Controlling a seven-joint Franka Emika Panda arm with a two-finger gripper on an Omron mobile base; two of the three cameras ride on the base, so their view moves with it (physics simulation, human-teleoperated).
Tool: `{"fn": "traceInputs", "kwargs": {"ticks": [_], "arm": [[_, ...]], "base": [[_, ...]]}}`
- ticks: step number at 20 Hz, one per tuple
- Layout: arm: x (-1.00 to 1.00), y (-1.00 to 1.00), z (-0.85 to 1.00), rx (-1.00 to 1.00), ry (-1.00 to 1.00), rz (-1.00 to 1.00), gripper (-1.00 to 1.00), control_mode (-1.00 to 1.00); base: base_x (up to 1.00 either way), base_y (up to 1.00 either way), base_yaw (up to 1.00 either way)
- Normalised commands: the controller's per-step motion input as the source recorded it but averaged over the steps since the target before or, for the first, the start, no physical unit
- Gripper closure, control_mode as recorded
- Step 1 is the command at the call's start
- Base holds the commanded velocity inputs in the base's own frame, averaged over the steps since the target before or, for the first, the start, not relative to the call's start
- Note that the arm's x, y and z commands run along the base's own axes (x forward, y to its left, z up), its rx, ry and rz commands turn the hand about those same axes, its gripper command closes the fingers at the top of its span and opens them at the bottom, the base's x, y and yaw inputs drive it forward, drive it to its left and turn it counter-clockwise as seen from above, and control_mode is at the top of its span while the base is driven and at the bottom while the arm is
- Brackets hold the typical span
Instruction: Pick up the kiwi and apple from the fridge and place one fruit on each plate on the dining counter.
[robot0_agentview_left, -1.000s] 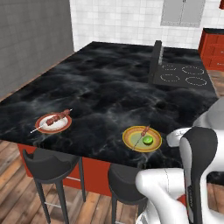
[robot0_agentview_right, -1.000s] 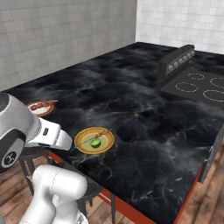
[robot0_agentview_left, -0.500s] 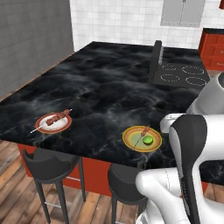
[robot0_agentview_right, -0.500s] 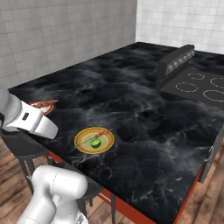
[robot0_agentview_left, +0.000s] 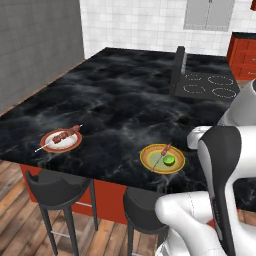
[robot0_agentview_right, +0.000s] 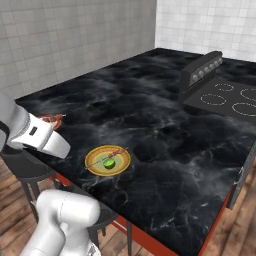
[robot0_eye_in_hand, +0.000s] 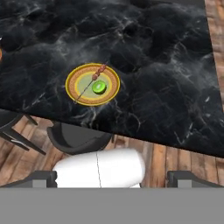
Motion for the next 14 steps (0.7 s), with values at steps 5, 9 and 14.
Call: {"fn": "traceInputs", "kwargs": {"ticks": [5, 9, 14], "arm": [[-0.07, 0.0, -0.02, 0.0, 0.01, 0.0, -1.0, 1.0], [0.0, 0.0, 0.0, 0.0, 0.0, 0.0, -1.0, 1.0], [0.0, 0.0, 0.0, 0.0, 0.0, 0.0, -1.0, 1.0]], "base": [[-0.4, -0.28, -0.09], [-1.0, -0.82, -0.37], [-0.98, -0.76, -0.39]]}}
